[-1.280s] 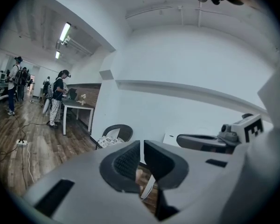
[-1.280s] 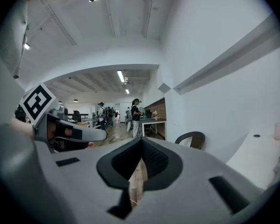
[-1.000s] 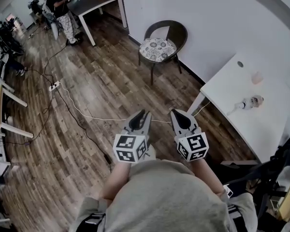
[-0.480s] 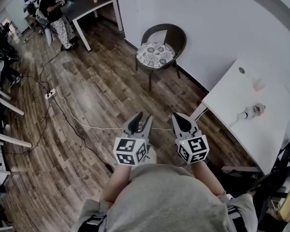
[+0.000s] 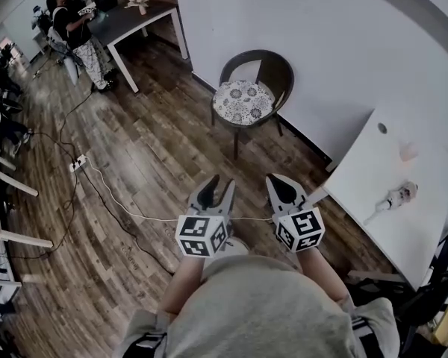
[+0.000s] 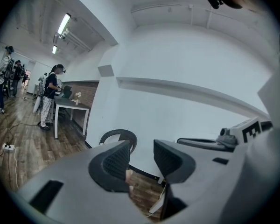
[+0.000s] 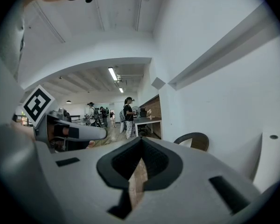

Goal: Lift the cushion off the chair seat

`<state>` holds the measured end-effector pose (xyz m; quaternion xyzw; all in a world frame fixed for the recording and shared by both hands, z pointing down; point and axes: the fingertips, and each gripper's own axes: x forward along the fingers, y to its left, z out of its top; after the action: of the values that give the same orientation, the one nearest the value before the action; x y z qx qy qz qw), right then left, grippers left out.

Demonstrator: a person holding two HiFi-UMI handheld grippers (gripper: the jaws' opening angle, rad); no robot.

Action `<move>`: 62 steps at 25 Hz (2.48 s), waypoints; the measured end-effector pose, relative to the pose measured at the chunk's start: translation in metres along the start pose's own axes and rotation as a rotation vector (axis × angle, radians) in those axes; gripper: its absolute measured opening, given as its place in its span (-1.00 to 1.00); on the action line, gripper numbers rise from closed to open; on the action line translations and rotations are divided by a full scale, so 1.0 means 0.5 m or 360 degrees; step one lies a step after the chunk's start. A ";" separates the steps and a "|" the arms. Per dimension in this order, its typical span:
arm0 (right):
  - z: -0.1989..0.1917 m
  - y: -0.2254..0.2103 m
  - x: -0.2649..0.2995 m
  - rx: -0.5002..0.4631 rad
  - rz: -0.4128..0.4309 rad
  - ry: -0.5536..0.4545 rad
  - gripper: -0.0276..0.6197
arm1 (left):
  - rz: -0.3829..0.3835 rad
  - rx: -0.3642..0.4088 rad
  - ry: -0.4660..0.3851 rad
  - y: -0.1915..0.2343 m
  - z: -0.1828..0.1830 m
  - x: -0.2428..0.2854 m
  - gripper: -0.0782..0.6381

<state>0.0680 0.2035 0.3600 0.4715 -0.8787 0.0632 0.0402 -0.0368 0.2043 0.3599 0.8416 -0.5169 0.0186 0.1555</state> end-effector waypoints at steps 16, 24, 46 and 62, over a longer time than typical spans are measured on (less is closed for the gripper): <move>0.073 -0.077 0.296 0.0006 -0.0078 -0.0015 -0.93 | -0.0076 0.0030 0.0017 0.207 0.123 0.212 -0.36; 0.091 -0.109 0.419 0.0001 -0.0113 -0.0018 -0.93 | -0.0107 0.0035 0.0034 0.300 0.159 0.303 -0.36; 0.041 -0.220 0.556 0.0006 -0.0188 0.0109 -0.93 | -0.0105 0.0007 0.0109 0.408 0.140 0.496 -0.36; 0.007 -0.475 0.749 0.0072 -0.0225 0.0186 -0.93 | -0.0081 -0.0025 0.0239 0.492 0.082 0.813 -0.36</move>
<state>0.0594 -0.2354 0.4226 0.5286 -0.8377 0.1075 0.0852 -0.0684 -0.2612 0.4587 0.8495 -0.4822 0.0737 0.2009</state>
